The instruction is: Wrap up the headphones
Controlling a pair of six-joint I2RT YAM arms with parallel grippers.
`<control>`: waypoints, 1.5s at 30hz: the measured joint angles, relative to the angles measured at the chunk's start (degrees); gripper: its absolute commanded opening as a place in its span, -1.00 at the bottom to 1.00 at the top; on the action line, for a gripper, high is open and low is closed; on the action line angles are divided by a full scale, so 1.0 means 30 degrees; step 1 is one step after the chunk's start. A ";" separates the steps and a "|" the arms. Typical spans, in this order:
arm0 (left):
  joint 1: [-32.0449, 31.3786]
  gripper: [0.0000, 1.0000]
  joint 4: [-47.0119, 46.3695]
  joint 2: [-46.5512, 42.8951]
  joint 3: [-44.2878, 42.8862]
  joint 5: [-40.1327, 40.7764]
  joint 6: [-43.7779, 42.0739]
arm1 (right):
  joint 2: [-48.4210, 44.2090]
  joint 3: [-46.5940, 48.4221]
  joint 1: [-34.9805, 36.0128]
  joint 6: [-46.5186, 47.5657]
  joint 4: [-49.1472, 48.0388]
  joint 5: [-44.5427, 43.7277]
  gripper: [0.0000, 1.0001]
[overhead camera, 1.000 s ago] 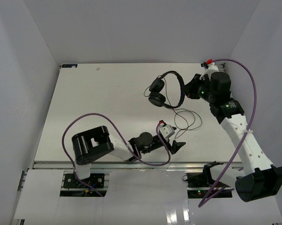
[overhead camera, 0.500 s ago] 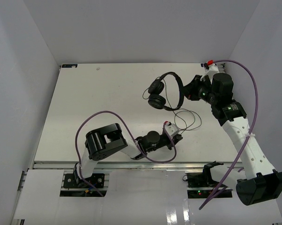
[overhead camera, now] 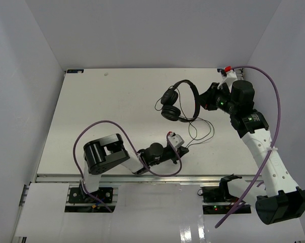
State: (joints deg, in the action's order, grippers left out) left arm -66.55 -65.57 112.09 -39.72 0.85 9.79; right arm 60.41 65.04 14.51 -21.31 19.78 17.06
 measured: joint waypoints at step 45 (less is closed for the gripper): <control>0.3919 -1.00 1.9011 -1.5397 0.0345 -0.1499 -0.0670 | -0.0119 0.0467 -0.1682 0.6818 0.0324 0.2067 -0.85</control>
State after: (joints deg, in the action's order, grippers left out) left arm -54.79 -8.53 65.90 -38.68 -3.65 7.78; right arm 60.05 66.44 9.47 -0.85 20.75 23.27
